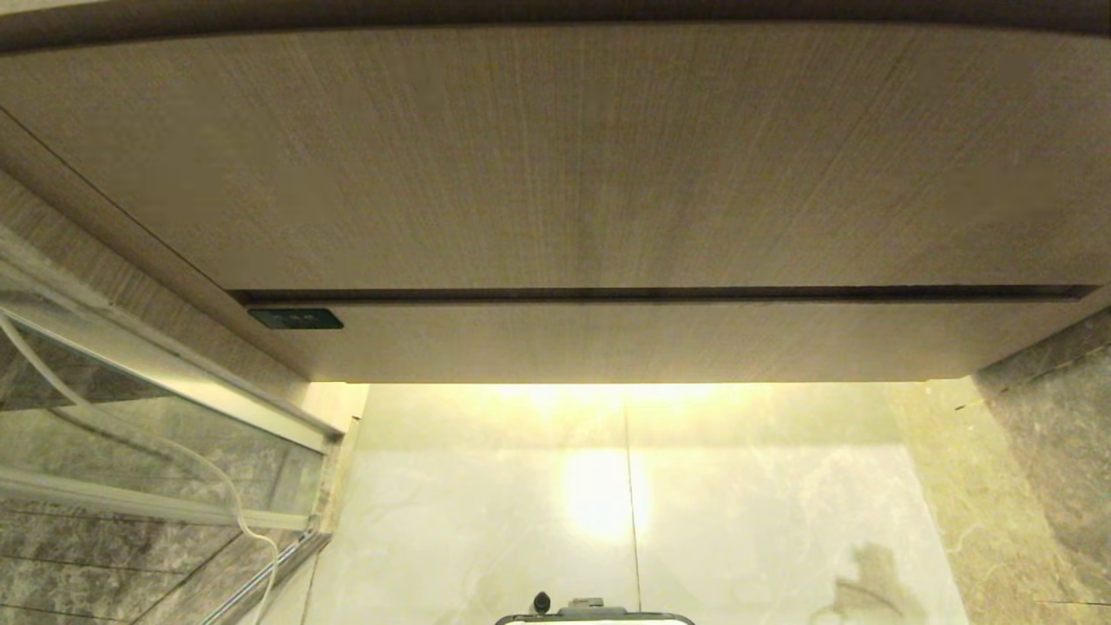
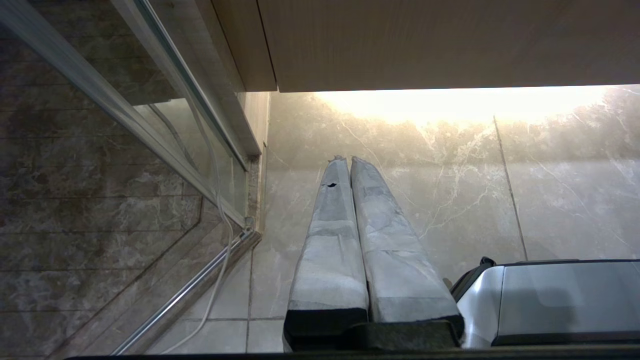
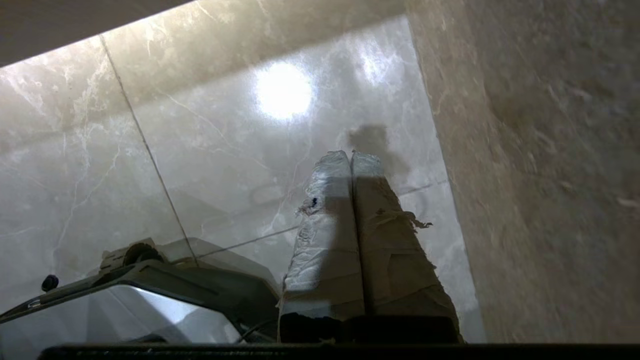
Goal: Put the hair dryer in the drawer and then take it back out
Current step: Close the drawer
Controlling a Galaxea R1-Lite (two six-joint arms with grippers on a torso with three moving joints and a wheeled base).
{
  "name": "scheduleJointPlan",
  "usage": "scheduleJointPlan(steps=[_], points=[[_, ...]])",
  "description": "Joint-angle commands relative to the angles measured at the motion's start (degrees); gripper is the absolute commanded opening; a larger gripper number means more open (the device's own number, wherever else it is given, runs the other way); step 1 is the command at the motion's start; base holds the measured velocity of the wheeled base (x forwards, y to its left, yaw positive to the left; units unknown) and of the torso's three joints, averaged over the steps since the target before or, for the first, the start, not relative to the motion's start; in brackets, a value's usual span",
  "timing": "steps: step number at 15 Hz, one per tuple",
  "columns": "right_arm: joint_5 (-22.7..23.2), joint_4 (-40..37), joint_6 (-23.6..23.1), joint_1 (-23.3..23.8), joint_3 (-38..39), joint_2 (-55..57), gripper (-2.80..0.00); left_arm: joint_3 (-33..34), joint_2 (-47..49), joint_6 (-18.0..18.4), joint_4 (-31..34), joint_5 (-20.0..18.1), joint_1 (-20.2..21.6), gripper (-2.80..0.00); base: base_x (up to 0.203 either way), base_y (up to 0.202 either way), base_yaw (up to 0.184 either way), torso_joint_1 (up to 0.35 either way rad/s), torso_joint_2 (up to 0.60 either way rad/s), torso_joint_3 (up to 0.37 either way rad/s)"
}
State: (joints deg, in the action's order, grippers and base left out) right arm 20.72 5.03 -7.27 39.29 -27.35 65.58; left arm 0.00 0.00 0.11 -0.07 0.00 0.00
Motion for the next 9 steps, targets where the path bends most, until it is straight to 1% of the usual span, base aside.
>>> scheduleJointPlan(steps=[1, 3, 4, 5, 7, 8, 9], points=[[-0.47, -3.05, 0.89, -0.10, 1.38, -9.47, -2.80, 0.00, 0.00, -0.02, -0.08, 0.00, 0.00, -2.80, 0.000, 0.000, 0.000, 0.000, 0.00, 0.000], [-0.03, -5.39, 2.46, -1.51, 3.62, -19.00, -2.80, 0.00, -0.03, -0.02, -0.01, 0.00, 0.00, -2.80, 0.000, 0.000, 0.000, 0.000, 0.00, 0.000], [-0.63, -6.70, 3.16, -4.16, 5.06, -23.17, -2.80, 0.00, -0.01, -0.02, -0.01, 0.00, 0.00, -2.80, 0.000, 0.000, 0.000, 0.000, 0.00, 0.000], [-2.17, -7.66, 3.66, -8.93, 6.39, -25.74, -2.80, 0.00, -0.07, -0.02, -0.08, 0.00, 0.00, -2.80, 0.000, 0.000, 0.000, 0.000, 0.00, 0.000], [-7.68, -7.92, 4.18, -18.76, 9.78, -31.01, -2.80, 0.00, -0.09, -0.02, -0.01, 0.00, 0.00, -2.80, 0.000, 0.000, 0.000, 0.000, 0.00, 0.000], [-11.73, -7.67, 4.55, -23.01, 11.93, -34.47, -2.80, 0.00, 0.00, -0.02, -0.09, 0.00, 0.00, -2.80, 0.000, 0.000, 0.000, 0.000, 0.00, 0.000], [-14.71, -7.38, 4.94, -25.30, 14.23, -38.39, -2.80, 0.00, -0.09, -0.02, -0.02, 0.00, 0.00, -2.80, 0.000, 0.000, 0.000, 0.000, 0.00, 0.000]])
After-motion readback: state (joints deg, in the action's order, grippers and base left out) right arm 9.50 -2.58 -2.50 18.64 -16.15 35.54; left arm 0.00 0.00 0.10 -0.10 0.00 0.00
